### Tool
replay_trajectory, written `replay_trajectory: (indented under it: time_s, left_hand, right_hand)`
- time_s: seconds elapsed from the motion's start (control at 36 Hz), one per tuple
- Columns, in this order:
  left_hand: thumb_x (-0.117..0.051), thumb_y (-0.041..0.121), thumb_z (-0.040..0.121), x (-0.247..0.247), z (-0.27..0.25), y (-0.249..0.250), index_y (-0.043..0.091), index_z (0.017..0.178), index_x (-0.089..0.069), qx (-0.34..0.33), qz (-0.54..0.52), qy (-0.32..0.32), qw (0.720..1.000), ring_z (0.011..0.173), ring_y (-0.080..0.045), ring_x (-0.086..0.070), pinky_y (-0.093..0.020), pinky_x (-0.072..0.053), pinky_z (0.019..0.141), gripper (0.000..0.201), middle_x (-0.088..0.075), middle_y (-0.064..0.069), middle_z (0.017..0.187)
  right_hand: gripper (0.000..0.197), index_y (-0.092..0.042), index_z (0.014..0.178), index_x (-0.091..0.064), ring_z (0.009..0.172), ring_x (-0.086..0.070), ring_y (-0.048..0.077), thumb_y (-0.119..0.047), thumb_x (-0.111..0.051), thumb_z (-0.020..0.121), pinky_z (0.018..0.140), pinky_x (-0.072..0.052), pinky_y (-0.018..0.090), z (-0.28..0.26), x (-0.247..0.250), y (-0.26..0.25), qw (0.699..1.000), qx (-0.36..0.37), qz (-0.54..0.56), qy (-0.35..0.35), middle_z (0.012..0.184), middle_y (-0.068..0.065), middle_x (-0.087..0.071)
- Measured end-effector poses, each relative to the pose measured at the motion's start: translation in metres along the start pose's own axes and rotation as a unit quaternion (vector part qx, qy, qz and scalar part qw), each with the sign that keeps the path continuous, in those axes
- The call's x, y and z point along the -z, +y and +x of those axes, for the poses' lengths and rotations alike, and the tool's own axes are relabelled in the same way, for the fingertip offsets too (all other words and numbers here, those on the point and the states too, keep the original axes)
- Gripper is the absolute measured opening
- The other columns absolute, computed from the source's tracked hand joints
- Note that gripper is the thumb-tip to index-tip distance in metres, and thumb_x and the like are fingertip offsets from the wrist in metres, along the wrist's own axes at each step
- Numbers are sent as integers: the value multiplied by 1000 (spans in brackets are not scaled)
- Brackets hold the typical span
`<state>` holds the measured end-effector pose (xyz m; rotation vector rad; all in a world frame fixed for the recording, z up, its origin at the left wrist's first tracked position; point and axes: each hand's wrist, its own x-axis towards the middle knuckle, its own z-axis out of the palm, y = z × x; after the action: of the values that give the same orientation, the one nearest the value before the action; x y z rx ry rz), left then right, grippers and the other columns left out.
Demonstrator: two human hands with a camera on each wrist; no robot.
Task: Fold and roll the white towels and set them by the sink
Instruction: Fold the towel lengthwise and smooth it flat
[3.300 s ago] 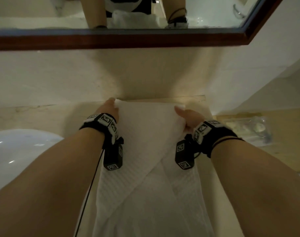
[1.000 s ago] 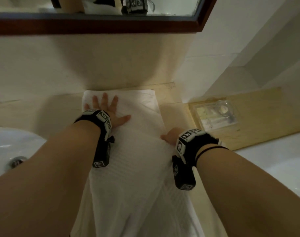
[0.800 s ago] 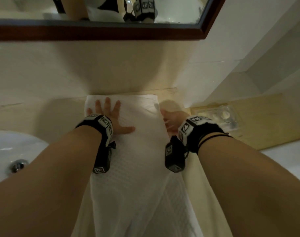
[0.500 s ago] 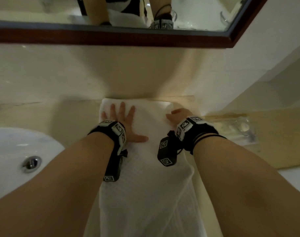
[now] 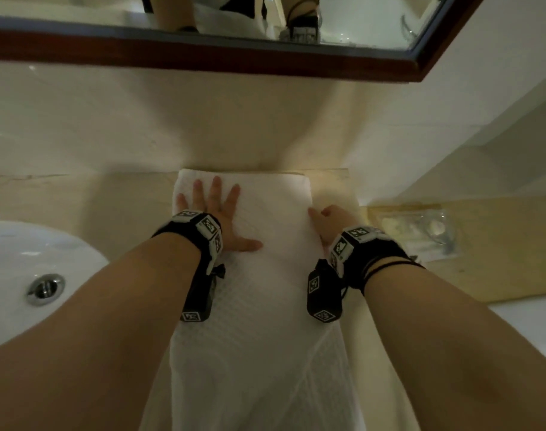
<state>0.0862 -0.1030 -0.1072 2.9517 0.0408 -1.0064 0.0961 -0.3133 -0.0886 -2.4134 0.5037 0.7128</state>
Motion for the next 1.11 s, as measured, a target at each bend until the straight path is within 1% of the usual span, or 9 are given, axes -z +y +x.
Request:
replay_trajectory:
  time_s: [0.14, 0.28, 0.36, 0.53, 0.61, 0.69, 0.86, 1.0, 1.11]
  left_hand:
    - [-42, 90, 60, 1, -9, 1, 34, 144, 26, -3, 7, 16, 1000, 141, -34, 25, -56, 8, 114, 121, 34, 0, 151]
    - [-39, 73, 81, 1, -28, 19, 32, 147, 19, -17, 54, 29, 998, 142, -33, 21, -55, 10, 113, 96, 28, -3, 154]
    - [-33, 53, 95, -7, -46, 45, 30, 149, 12, -79, 50, 15, 995, 144, -30, 18, -51, 6, 117, 75, 23, -2, 156]
    - [-29, 64, 91, -35, -58, 53, 35, 147, 16, -100, 73, -39, 991, 144, -27, 18, -51, 2, 116, 78, 27, 3, 154]
    - [-41, 67, 85, -39, -47, 55, 35, 147, 14, -72, 102, -49, 991, 145, -31, 12, -54, -4, 116, 89, 23, 1, 156]
    - [-55, 51, 83, -20, -49, 72, 29, 147, -5, -73, 95, 2, 993, 142, -35, -11, -50, -19, 114, 84, -3, -8, 155]
    - [-19, 46, 100, -20, -43, 99, 25, 150, 11, -134, 101, -14, 986, 145, -25, 15, -44, 1, 117, 62, 23, 1, 156]
    - [-18, 59, 95, -26, -36, 92, 31, 147, 19, -121, 140, -12, 983, 144, -25, 19, -45, 3, 118, 70, 29, 3, 153]
    - [-25, 60, 94, -23, -35, 91, 33, 148, 15, -124, 121, 3, 985, 144, -26, 18, -45, 3, 118, 72, 27, 2, 154]
  right_hand:
    - [45, -12, 85, -61, 96, -63, 34, -53, -42, 94, 94, -48, 43, -25, -5, 29, 997, 5, 18, -81, 100, 14, -67]
    - [22, -15, 86, -53, 64, -50, 17, -37, -58, 91, 60, -40, 25, -46, -3, 38, 995, 30, 6, -95, 68, -1, -51]
    - [22, -18, 82, -51, 87, -52, 22, -37, -54, 93, 79, -41, 30, -50, -9, 40, 996, 20, -52, -67, 77, 1, -52]
    - [49, -18, 135, -50, 128, -45, 29, -45, -49, 94, 105, -38, 36, -72, -25, 58, 972, 12, -214, -100, 141, 10, -45]
    - [47, -7, 123, -56, 86, -70, 21, -43, -52, 93, 76, -57, 29, -81, -33, 73, 990, -46, 17, -129, 106, 14, -65]
    - [44, -2, 115, -58, 43, -61, 11, -40, -52, 94, 40, -46, 16, -87, -35, 85, 965, -74, 195, -155, 73, 8, -69]
    - [65, -3, 137, -42, 71, -56, 17, -22, -73, 83, 70, -50, 26, -88, -36, 91, 945, -81, 249, -197, 102, 11, -61]
    - [70, -14, 142, -29, 61, -50, 9, -27, -68, 86, 51, -43, 18, -93, -35, 90, 924, -65, 271, -260, 89, 4, -55]
    - [75, -10, 149, -19, 129, -44, 19, -4, -63, 88, 75, -51, 11, -99, -27, 96, 912, -51, 281, -295, 141, 3, -43]
